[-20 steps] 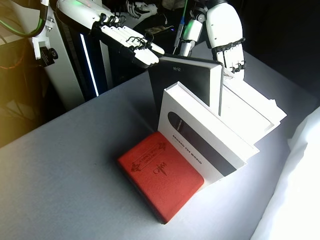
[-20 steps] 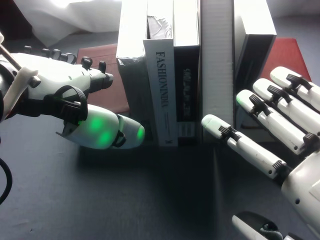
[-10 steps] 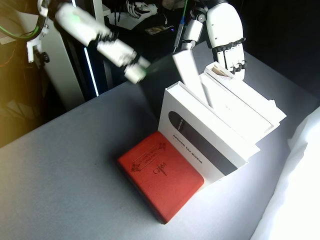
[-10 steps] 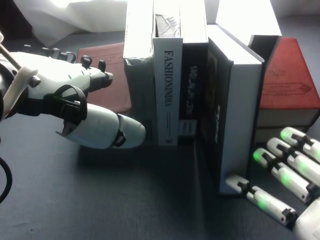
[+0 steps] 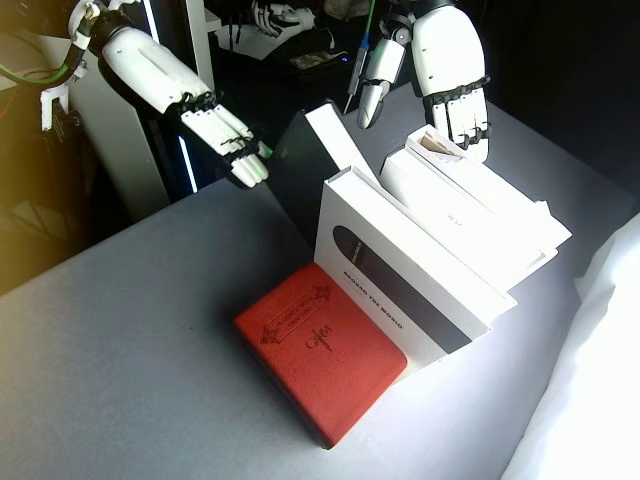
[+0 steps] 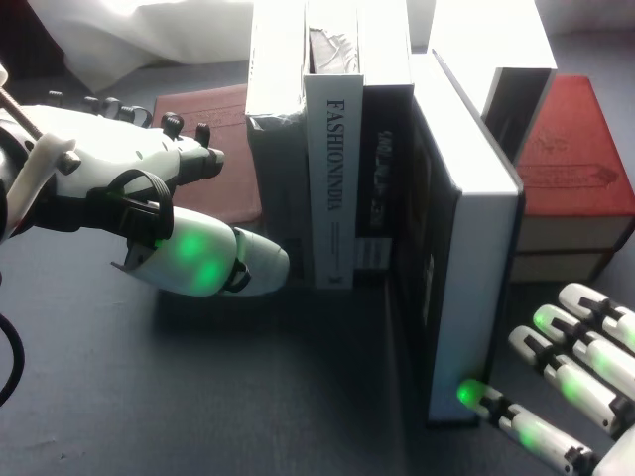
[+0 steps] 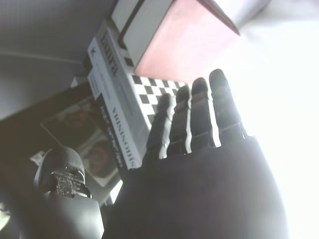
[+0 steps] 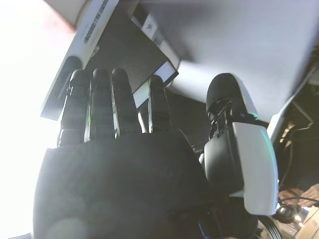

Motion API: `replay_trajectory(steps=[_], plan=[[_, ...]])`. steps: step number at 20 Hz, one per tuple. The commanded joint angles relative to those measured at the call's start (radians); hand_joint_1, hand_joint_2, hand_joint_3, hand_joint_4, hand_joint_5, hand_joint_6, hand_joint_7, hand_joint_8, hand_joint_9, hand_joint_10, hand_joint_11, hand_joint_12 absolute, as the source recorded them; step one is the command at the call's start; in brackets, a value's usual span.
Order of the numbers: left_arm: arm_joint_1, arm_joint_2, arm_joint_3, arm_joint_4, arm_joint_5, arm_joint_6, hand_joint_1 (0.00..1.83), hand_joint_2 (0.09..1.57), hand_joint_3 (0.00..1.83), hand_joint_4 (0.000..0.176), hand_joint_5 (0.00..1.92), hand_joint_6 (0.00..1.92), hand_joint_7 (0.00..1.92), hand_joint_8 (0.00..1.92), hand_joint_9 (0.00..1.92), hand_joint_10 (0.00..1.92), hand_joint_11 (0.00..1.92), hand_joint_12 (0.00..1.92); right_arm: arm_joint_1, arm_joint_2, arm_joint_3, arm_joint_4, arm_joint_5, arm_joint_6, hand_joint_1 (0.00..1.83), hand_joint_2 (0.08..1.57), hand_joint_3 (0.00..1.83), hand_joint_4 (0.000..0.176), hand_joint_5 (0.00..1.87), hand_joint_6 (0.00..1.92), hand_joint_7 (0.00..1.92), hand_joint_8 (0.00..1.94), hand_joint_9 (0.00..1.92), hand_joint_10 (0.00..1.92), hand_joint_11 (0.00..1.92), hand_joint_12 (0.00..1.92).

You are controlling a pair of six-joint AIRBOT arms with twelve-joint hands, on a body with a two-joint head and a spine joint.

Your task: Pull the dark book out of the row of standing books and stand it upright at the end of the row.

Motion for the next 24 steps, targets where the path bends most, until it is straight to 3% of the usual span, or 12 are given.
replay_trajectory(steps=[1, 11, 24], plan=[[-0.014, 0.015, 0.0, 0.062, -0.029, 0.005, 0.0, 1.09, 0.0, 0.0, 0.02, 0.0, 0.0, 0.0, 0.0, 0.0, 0.0, 0.09, 0.004, 0.006, -0.006, -0.078, -0.057, -0.001, 0.0, 1.28, 0.01, 0.0, 0.0, 0.0, 0.0, 0.0, 0.0, 0.0, 0.0, 0.0], [-0.015, 0.014, 0.0, 0.062, -0.028, 0.004, 0.0, 1.1, 0.0, 0.0, 0.05, 0.0, 0.02, 0.0, 0.01, 0.01, 0.02, 0.12, -0.071, -0.004, 0.007, -0.075, 0.03, -0.001, 0.0, 1.28, 0.01, 0.0, 0.0, 0.0, 0.0, 0.0, 0.0, 0.0, 0.0, 0.0], [-0.016, 0.014, 0.0, 0.062, -0.028, 0.001, 0.0, 1.12, 0.0, 0.0, 0.06, 0.01, 0.03, 0.01, 0.02, 0.01, 0.02, 0.11, -0.076, -0.007, 0.02, -0.024, 0.131, -0.006, 0.0, 1.27, 0.0, 0.0, 0.02, 0.01, 0.02, 0.01, 0.0, 0.0, 0.0, 0.0]])
